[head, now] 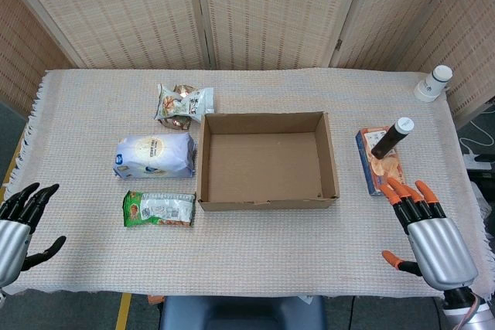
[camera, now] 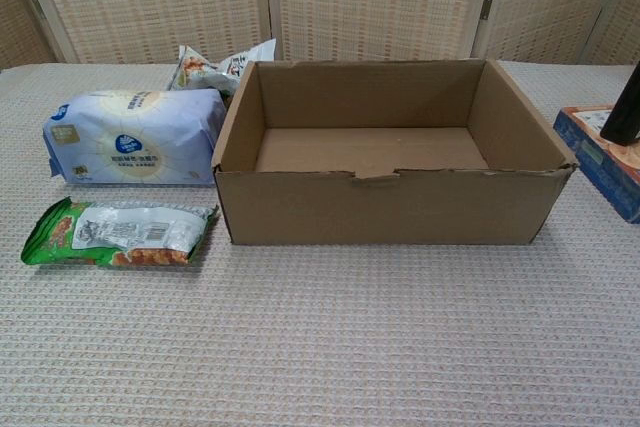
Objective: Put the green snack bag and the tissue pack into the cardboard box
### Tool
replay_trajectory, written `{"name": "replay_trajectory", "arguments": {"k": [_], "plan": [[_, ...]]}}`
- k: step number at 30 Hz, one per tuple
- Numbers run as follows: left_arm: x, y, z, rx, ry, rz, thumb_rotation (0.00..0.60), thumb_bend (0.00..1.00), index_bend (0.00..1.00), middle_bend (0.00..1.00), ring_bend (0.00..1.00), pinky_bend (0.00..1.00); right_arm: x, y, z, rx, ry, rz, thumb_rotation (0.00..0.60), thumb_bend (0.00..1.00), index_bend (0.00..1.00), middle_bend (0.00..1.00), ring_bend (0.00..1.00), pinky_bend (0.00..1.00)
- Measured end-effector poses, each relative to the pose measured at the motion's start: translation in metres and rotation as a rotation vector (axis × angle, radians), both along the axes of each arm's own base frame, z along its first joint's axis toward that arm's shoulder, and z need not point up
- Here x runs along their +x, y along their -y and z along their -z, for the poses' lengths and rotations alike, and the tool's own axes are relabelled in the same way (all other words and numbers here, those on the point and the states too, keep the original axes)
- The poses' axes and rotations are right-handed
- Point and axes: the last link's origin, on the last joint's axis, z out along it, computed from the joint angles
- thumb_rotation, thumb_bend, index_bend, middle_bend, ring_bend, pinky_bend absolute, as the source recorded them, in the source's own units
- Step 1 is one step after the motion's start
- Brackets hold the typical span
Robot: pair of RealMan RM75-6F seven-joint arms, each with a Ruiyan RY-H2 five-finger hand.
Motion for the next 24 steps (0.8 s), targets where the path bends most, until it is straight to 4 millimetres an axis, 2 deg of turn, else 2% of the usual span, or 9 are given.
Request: {"name": "replay_trajectory", "arguments": {"k": [6,16,24], "plan": [[0.000,0.000,0.003,-0.009,-0.014,-0.004,0.600,0.23,0.06,0.15,0.06,0.16,0.001,0.000,-0.003,-0.015,0.009,-0.008,0.600,0.00,0.04,0.01,0.00,0.00],[0.011,-0.001,-0.006,0.003,-0.020,0.010,0.600,0.22,0.06,0.15,0.07,0.20,0.002,-0.001,-0.006,-0.018,0.018,-0.014,0.600,0.00,0.04,0.01,0.00,0.00],[0.007,-0.010,-0.007,0.006,-0.050,-0.042,0.600,0.22,0.07,0.15,0.07,0.20,-0.001,0.001,-0.007,-0.015,0.014,0.002,0.600,0.00,0.04,0.01,0.00,0.00]]}}
